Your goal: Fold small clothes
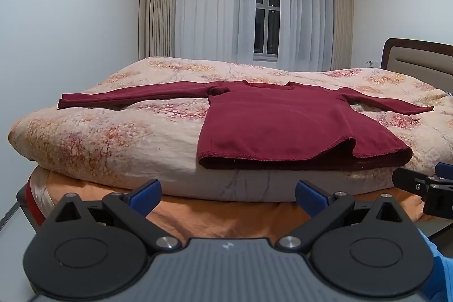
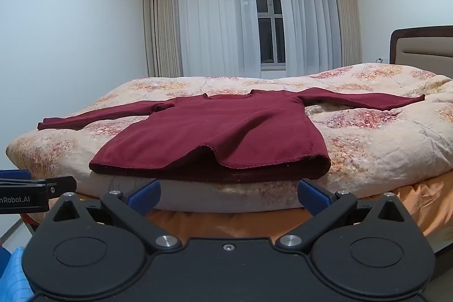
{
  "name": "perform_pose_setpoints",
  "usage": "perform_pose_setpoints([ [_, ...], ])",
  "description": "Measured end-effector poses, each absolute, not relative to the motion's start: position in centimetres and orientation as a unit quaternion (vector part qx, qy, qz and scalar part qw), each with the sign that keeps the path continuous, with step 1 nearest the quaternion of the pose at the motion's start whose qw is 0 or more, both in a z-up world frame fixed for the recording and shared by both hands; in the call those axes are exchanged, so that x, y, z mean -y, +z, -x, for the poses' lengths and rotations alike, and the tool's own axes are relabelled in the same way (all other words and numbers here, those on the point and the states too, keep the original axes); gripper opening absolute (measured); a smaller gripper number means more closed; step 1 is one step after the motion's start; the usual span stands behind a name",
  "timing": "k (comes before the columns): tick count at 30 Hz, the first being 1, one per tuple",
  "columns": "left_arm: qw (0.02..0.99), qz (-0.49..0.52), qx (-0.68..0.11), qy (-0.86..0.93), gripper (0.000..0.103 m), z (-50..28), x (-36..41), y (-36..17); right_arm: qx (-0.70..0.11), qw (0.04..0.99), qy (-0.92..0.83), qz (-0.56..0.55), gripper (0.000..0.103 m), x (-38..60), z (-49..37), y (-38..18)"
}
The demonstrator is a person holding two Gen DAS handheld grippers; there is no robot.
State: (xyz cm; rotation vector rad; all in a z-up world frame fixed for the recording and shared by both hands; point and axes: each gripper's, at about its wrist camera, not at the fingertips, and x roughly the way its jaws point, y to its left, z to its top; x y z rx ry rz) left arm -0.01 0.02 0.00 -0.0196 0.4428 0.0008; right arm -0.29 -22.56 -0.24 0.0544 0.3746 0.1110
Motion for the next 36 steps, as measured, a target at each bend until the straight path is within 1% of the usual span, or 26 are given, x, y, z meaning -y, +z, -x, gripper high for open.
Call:
perform_pose_setpoints([
  [36, 0.975, 0.009, -0.221, 0.002, 0.103, -0.09, -0.12, 0.02, -0.188, 0.98, 0.055, -0.029, 0.103, 22.71, 0.23, -0.35],
])
